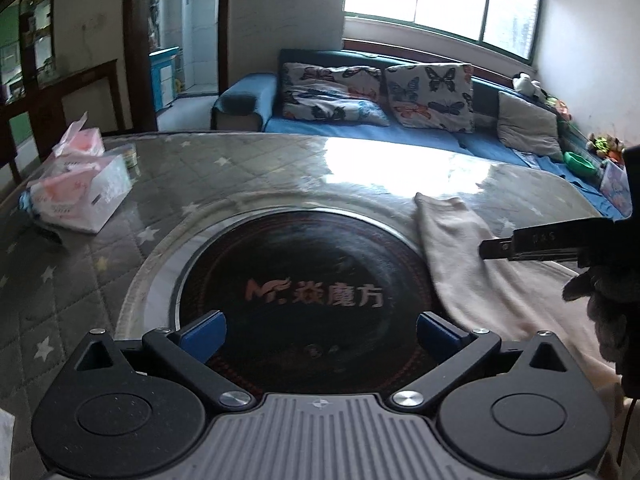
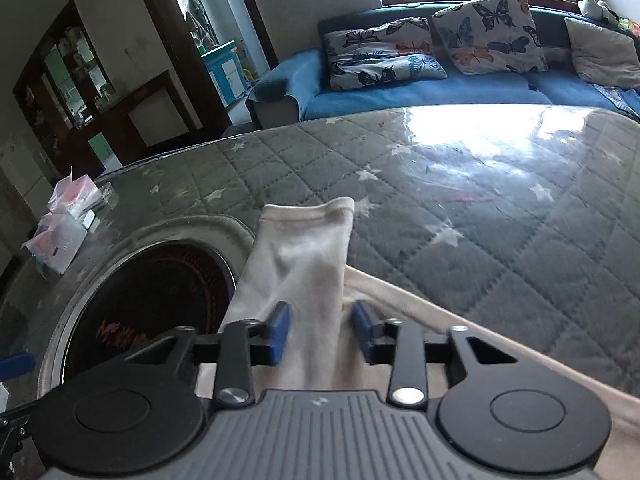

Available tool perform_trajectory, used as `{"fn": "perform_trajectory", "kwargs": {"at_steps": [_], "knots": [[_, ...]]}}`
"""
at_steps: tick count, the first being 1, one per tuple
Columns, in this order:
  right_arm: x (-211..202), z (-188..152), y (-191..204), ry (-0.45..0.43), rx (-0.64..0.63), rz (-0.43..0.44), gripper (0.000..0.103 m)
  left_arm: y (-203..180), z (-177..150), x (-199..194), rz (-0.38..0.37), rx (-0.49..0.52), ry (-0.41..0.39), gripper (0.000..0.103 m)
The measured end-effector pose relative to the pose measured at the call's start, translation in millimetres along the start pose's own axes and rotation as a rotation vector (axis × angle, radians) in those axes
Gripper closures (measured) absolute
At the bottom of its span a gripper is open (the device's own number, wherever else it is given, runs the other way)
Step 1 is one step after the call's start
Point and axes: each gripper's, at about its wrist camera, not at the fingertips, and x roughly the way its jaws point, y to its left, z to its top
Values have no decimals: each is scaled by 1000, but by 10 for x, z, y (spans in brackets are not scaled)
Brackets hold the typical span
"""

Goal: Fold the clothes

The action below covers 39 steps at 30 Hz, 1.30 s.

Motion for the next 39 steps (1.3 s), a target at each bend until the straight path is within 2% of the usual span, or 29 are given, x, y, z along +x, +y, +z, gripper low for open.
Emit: {"fn": "perform_trajectory", "kwargs": {"at_steps": [2, 3, 7, 11, 19, 21, 23, 28, 30, 32, 35, 39], "knots": [[30, 14, 27, 4, -12, 0, 93, 84, -20, -5, 18, -16, 3, 0], [24, 3, 39, 0, -16, -3, 97, 126, -30, -9, 26, -23, 3, 0], [-95, -51, 144, -18, -38, 30, 99, 304, -68, -57, 53, -65, 7, 0], [-396, -164, 446, -33, -109, 142, 100, 381, -93, -144, 51, -87, 5, 0], [-747, -792, 1313, 37, -312, 370, 101, 319, -106, -404, 19, -71, -37, 0], [-817, -906, 1407, 25, -350, 357, 100, 321, -97, -435, 20, -68, -46, 0], [-899, -906, 1400, -21, -380, 300, 97, 294, -73, -424, 27, -62, -43, 0], [-1070, -807, 1051, -46, -289, 202, 90, 9, 62, -306, -4, -6, -37, 0], [-1131, -828, 827, -49, -265, 139, 77, -158, 137, -250, -22, 27, -40, 0], [-1200, -848, 655, -52, -241, 106, 76, -332, 212, -176, -33, 54, -37, 0], [-1312, -877, 406, -68, -196, 50, 66, -592, 304, -66, -53, 102, -35, 0], [-1387, -885, 104, -80, -148, 7, 64, -926, 381, 127, -69, 165, -24, 1]]}}
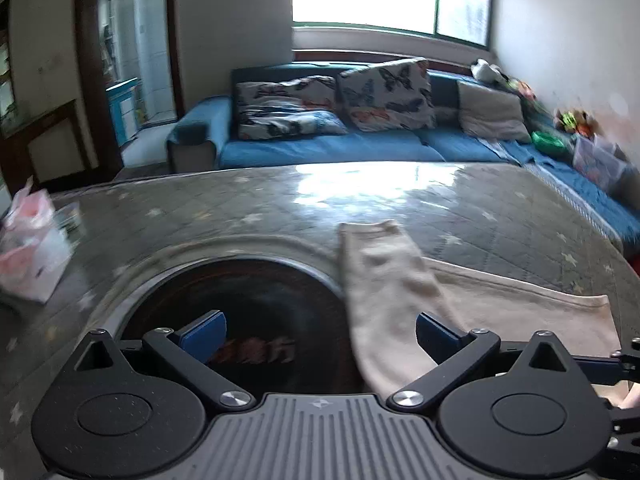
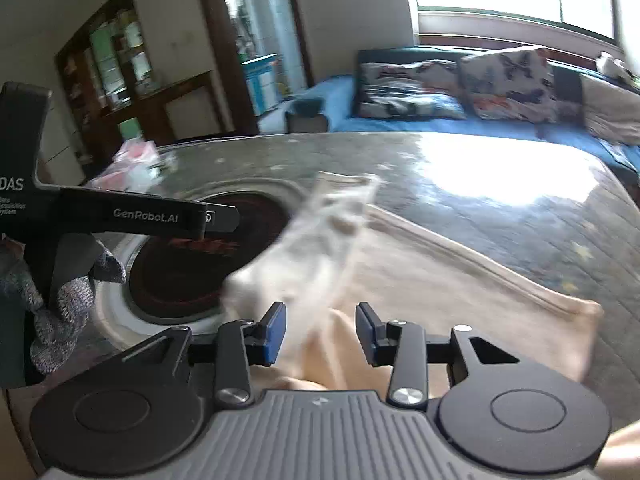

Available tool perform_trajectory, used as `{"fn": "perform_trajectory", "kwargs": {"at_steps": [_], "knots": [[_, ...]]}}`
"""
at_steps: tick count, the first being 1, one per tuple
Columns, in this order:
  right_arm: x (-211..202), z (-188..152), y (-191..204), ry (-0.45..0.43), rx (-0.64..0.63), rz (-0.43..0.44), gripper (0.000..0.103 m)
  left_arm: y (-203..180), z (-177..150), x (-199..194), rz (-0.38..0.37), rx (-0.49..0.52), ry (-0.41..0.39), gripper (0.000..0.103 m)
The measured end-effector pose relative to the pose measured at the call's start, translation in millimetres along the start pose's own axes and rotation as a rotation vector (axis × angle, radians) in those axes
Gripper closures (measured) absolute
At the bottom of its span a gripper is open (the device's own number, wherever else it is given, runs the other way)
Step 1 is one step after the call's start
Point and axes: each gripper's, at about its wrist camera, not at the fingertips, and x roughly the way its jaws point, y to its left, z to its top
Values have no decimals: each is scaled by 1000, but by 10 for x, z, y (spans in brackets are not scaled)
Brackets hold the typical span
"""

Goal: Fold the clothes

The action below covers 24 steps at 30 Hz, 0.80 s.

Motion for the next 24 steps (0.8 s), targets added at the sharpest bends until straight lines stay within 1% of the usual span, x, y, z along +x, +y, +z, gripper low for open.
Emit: {"fn": "perform_trajectory", "kwargs": {"at_steps": [3, 7, 9, 10, 12, 15, 20, 23, 24], "knots": [[10, -40, -198, 12, 41, -13, 63, -190, 92, 179, 2, 23, 6, 1], [78, -70, -288, 17, 65, 11, 63, -392, 222, 439, 15, 41, 21, 1], [128, -73, -315, 21, 71, 25, 63, -479, 308, 593, 29, 67, 30, 4], [174, -68, -312, 22, 73, 42, 63, -509, 343, 665, 38, 81, 36, 4], [197, -65, -312, 18, 76, 65, 63, -548, 435, 837, 54, 91, 58, 8], [235, -63, -327, 12, 85, 91, 62, -578, 563, 1102, 68, 73, 94, 11], [331, -63, -395, 19, 103, 130, 62, -659, 702, 1428, 79, 59, 136, 12], [387, -59, -428, 25, 110, 148, 62, -735, 768, 1603, 106, 84, 152, 12], [403, -59, -433, 27, 110, 153, 62, -749, 779, 1660, 114, 91, 161, 13]]}}
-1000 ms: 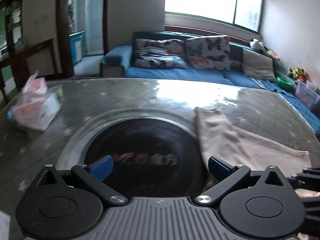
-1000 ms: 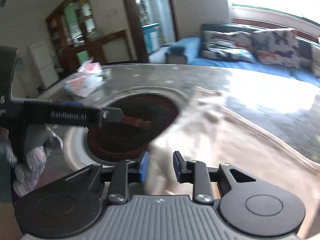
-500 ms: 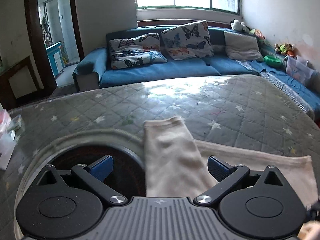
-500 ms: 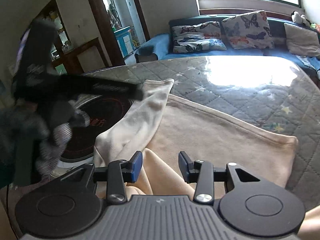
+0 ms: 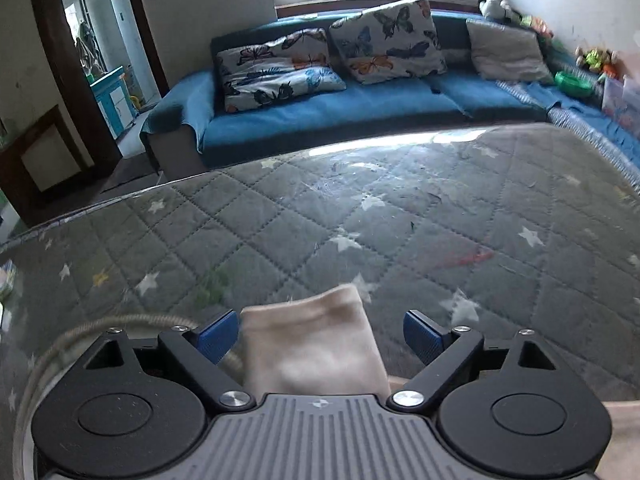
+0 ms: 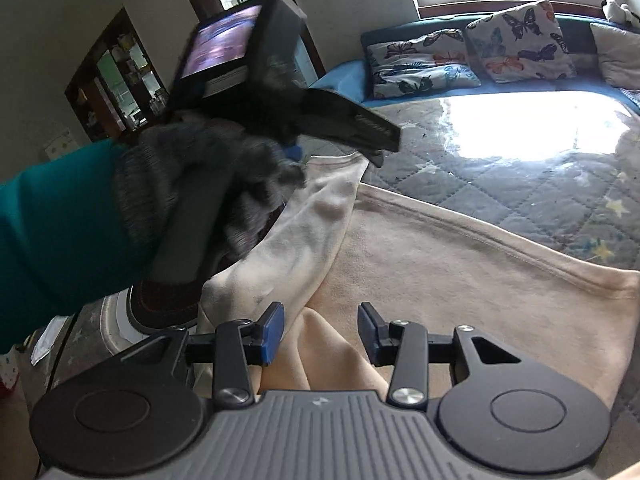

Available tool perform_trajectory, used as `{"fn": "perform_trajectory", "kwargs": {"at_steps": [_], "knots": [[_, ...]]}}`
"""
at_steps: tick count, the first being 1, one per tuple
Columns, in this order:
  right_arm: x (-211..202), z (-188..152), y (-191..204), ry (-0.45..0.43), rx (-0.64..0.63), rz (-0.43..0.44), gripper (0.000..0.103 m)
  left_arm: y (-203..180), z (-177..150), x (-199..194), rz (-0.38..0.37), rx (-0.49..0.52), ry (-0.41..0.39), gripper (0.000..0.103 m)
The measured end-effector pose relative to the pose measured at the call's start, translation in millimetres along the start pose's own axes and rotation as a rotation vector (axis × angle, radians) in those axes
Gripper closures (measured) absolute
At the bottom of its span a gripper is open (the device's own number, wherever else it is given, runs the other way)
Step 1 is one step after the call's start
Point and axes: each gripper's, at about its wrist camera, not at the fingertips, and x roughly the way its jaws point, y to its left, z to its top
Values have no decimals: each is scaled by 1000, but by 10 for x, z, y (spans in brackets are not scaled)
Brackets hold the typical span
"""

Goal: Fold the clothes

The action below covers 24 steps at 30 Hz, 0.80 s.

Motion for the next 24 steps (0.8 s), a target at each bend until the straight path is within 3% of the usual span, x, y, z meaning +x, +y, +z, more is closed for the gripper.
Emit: {"fn": "perform_trajectory", "kwargs": {"at_steps": [4, 5, 8, 10, 24], "knots": [[19, 0, -23, 2, 3, 16, 62, -20, 25, 100, -2, 12, 11, 26], [16, -2, -31, 2, 5, 19, 62, -20, 26, 113, -6, 13, 11, 34], [7, -6, -43, 4, 8, 23, 62, 9, 23, 99, -12, 25, 10, 77], [-4, -8, -44, 4, 6, 24, 62, 49, 13, 79, -13, 29, 7, 92], [-38, -64, 181, 11, -56, 26, 62, 895, -81, -710, 20, -86, -124, 94]]}}
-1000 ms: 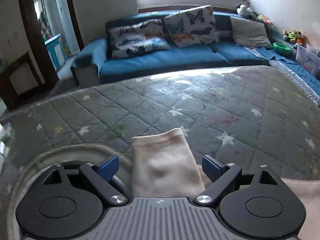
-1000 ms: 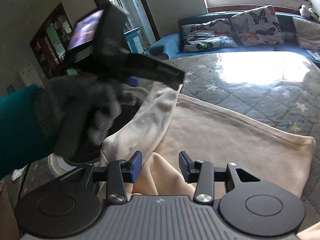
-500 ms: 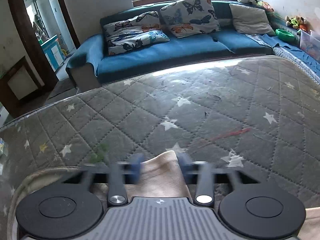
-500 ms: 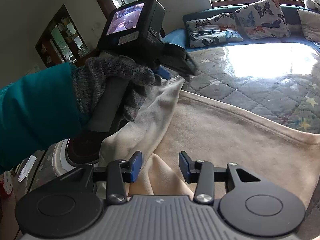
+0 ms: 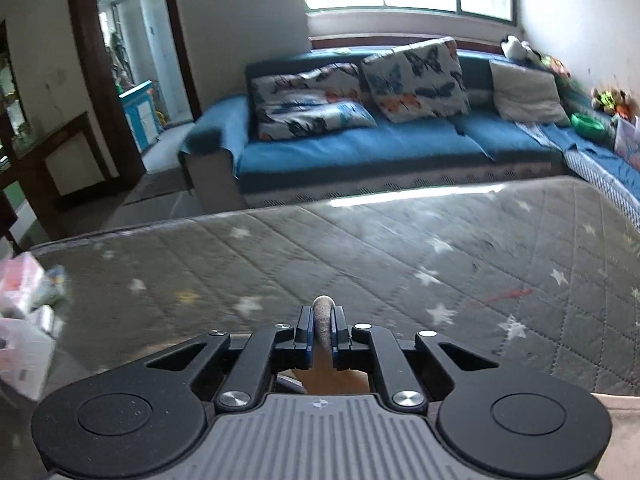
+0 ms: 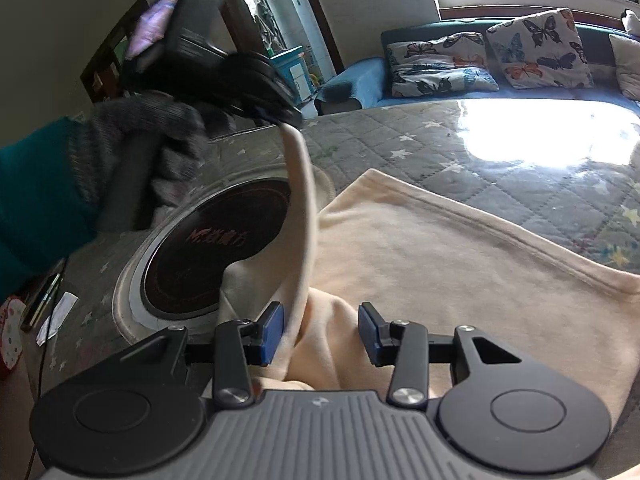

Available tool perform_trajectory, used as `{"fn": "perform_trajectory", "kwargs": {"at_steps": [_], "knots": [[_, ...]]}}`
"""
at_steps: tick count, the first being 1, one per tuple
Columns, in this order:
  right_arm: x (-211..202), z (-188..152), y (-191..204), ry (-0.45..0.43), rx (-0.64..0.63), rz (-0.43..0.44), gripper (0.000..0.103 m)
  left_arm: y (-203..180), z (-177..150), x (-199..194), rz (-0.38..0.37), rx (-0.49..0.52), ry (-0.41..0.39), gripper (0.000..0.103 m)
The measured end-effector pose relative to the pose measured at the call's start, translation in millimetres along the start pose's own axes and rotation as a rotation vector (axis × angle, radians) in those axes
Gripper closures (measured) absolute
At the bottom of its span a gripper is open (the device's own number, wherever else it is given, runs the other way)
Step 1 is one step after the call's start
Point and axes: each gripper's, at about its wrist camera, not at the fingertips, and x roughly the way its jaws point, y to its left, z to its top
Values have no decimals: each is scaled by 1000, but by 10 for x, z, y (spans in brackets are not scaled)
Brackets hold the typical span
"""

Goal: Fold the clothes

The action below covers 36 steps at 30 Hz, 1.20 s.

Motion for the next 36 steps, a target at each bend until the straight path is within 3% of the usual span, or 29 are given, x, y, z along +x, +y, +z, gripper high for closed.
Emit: {"fn": "perform_trajectory", "kwargs": {"at_steps": [10, 12, 14, 20, 26, 28, 30, 36], "knots": [[19, 3, 355, 13, -89, 29, 65, 610, -144, -591, 26, -71, -63, 94], [66, -22, 449, 43, -107, 47, 80, 736, -195, -675, 39, -83, -64, 94], [70, -53, 545, 55, -131, 59, 87, 871, -265, -753, 51, -95, -64, 94], [-31, -179, 939, 76, -259, 114, 95, 1277, -546, -971, 92, -140, -53, 94], [6, -348, 1258, 128, -354, 140, 95, 1553, -944, -1118, 128, -156, -6, 94], [32, -418, 1348, 147, -381, 141, 91, 1603, -1097, -1122, 145, -145, 25, 94], [28, -462, 1392, 163, -391, 145, 80, 1662, -1235, -1123, 156, -148, 52, 94], [-213, -433, 1402, 116, -380, 138, 71, 1691, -1493, -1139, 165, -134, 72, 94]]}}
